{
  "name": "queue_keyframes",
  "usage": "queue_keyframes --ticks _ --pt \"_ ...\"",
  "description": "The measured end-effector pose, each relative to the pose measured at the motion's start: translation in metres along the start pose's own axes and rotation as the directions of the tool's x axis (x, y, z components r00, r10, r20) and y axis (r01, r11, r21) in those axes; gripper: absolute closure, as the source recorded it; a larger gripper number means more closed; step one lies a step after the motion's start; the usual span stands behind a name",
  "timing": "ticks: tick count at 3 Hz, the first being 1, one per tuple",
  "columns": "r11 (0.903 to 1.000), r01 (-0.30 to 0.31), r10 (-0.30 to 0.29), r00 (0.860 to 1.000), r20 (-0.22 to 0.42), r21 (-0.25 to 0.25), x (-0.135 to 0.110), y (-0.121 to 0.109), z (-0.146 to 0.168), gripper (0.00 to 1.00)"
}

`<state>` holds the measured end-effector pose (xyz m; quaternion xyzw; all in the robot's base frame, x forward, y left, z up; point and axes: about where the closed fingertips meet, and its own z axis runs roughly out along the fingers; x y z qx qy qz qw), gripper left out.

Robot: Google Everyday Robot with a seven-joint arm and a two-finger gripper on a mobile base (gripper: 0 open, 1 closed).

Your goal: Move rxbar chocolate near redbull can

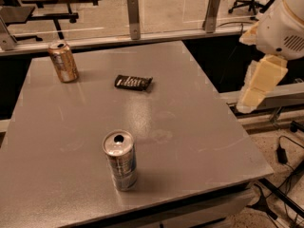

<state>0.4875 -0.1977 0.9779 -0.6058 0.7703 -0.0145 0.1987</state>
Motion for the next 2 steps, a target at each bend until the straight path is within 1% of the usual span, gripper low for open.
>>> queue_keyframes --ticks 1,2 --pt "0.9995 0.022 -0.020 0.994 0.105 -0.023 -0.039 -0.029 0.027 0.00" --pt "0.9980 0.040 -0.031 0.983 0.178 -0.050 -0.075 -0.047 0.054 0.00"
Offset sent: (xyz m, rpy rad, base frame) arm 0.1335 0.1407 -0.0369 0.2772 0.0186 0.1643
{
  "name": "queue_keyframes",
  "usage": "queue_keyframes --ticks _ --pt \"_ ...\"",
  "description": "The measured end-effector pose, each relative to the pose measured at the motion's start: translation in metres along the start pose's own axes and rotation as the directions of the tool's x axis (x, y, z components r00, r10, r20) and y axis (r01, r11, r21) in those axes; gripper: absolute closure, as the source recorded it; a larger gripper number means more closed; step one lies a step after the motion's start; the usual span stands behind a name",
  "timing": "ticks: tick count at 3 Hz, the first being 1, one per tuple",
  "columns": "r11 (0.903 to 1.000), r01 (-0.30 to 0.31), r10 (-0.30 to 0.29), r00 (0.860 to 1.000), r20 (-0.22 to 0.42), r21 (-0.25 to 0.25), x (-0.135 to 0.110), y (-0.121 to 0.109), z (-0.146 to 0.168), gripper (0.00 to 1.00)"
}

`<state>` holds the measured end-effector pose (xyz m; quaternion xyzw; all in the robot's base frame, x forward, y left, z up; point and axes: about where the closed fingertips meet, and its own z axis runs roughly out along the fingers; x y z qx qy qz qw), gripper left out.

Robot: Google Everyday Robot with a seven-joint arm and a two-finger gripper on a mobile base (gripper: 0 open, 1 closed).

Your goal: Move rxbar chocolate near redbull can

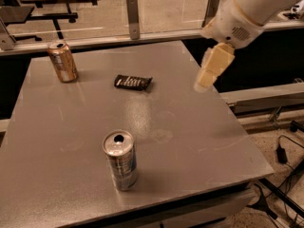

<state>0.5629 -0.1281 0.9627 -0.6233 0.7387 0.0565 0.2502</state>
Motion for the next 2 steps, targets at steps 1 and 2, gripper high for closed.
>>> queue_keyframes --ticks 1,2 --pt "0.9993 0.012 -0.010 0.999 0.051 -0.034 -0.037 -0.018 0.043 0.00" --pt "0.9970 0.022 -0.018 0.998 0.058 -0.074 -0.070 -0.032 0.098 0.00"
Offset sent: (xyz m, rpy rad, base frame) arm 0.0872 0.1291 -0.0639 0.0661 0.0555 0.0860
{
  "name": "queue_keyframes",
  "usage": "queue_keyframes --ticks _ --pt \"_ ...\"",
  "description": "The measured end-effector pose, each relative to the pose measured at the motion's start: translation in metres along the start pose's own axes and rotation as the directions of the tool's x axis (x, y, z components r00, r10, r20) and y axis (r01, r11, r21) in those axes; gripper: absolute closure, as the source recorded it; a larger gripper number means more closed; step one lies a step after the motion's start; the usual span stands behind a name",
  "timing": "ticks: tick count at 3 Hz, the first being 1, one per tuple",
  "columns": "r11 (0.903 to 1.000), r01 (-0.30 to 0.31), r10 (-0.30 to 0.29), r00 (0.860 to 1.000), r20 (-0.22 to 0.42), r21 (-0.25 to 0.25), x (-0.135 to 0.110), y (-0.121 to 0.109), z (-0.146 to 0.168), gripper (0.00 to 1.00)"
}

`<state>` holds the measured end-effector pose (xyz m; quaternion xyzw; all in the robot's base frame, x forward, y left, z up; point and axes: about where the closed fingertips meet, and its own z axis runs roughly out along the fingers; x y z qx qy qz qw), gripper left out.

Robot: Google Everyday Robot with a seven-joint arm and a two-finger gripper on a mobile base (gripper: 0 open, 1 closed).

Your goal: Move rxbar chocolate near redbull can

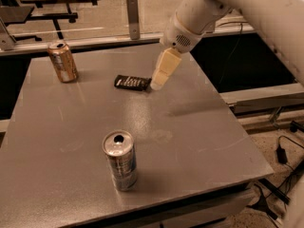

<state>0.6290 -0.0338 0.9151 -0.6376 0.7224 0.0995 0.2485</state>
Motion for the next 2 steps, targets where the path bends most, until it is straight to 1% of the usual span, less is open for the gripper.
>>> queue_keyframes --ticks 1,2 --pt "0.9993 -0.008 0.008 1.000 -0.007 -0.037 -0.013 -0.015 0.043 0.00" --pt "0.9975 -0.012 0.010 1.000 -0.022 -0.070 -0.018 -0.022 0.077 0.00"
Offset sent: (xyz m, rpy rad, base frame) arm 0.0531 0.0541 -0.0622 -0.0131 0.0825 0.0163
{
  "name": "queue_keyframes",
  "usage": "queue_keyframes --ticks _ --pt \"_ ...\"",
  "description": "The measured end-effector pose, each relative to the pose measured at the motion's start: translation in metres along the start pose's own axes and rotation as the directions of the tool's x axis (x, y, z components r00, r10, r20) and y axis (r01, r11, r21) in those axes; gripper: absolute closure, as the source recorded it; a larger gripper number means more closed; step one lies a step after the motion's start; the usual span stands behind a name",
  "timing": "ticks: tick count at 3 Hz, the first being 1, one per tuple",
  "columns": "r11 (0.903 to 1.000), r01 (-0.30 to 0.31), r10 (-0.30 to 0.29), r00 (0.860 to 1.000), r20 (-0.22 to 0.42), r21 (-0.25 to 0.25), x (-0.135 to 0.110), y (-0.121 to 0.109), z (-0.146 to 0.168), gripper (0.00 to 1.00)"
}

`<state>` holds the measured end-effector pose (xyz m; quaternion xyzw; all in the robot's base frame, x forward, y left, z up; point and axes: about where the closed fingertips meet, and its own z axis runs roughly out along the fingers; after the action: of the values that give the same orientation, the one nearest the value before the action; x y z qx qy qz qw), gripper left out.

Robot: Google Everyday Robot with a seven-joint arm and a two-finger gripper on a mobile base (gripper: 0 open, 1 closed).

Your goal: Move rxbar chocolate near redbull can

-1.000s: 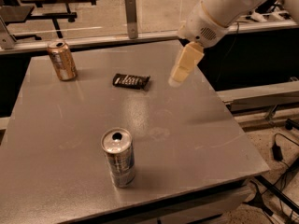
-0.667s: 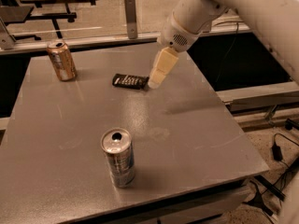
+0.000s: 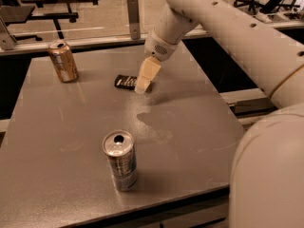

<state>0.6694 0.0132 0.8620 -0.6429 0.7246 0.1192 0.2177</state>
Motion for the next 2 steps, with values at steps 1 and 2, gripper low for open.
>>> queue_keyframes --ticks 1,2 --pt "0.9997 0.003 -0.004 1.000 -0.020 -0.025 -0.001 0.000 0.022 0.00" --pt "0.9989 0.007 -0.009 0.999 -0.041 -0.046 0.000 0.004 0.035 0.02"
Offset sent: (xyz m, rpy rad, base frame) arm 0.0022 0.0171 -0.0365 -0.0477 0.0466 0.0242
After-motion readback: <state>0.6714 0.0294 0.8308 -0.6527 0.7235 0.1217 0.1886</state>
